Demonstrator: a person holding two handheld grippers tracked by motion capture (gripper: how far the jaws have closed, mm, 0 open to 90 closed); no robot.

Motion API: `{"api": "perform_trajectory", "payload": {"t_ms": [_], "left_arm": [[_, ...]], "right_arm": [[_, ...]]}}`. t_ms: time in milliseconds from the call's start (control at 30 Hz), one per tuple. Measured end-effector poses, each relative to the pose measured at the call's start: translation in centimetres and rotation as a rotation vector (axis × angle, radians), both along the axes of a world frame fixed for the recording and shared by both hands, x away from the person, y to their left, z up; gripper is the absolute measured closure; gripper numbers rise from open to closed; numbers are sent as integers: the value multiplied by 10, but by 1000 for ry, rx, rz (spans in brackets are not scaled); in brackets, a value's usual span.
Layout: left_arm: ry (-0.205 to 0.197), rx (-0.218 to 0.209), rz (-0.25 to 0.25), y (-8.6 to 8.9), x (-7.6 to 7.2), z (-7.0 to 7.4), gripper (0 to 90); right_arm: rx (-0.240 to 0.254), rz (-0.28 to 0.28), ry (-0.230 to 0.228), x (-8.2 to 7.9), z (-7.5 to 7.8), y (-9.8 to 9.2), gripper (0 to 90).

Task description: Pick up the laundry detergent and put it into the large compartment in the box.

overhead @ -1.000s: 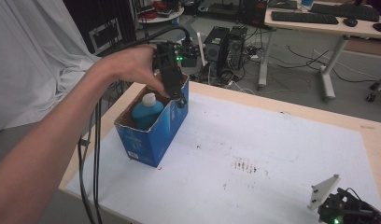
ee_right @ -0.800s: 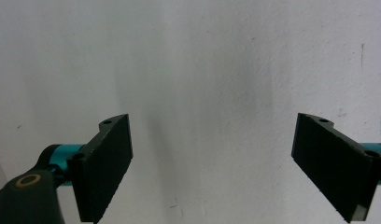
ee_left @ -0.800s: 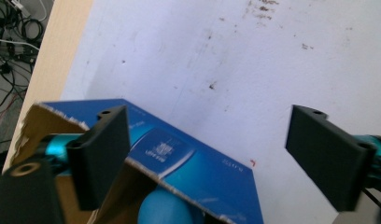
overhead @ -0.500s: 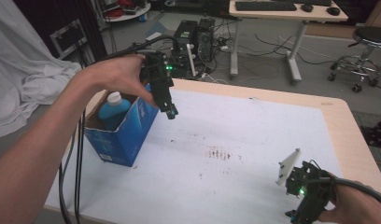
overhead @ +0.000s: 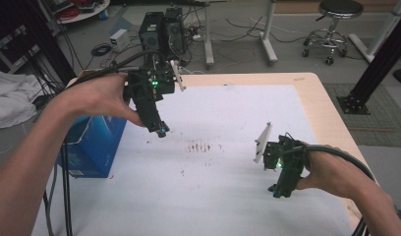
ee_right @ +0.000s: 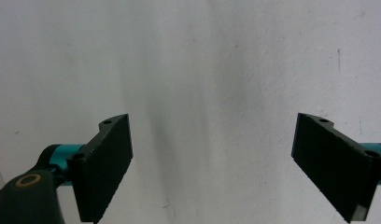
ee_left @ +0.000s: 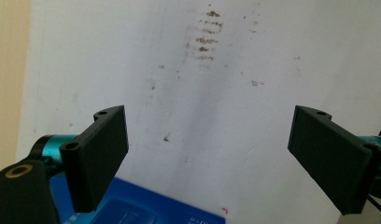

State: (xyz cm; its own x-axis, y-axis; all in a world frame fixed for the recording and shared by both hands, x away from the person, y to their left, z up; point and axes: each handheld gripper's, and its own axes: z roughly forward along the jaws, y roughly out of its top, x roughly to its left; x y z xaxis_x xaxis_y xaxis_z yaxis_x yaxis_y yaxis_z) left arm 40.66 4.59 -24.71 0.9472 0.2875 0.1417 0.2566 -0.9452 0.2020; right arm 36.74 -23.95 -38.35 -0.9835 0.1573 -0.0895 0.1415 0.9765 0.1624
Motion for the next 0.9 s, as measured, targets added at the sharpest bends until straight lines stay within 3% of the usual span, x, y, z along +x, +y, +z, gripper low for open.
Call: {"api": "perform_trajectory", "payload": {"t_ms": [500, 733, 900], "left_arm": [[50, 27, -53, -31, -8, -49, 123], [97, 79, -81, -42, -15, -80, 123], [104, 77, -83, -46, -19, -91, 123]], "right_arm": [[3, -17, -18, 2, 2, -1, 115], [5, -19, -24, 0, 3, 0, 116], [5, -23, -28, -1, 5, 0, 115]]}}
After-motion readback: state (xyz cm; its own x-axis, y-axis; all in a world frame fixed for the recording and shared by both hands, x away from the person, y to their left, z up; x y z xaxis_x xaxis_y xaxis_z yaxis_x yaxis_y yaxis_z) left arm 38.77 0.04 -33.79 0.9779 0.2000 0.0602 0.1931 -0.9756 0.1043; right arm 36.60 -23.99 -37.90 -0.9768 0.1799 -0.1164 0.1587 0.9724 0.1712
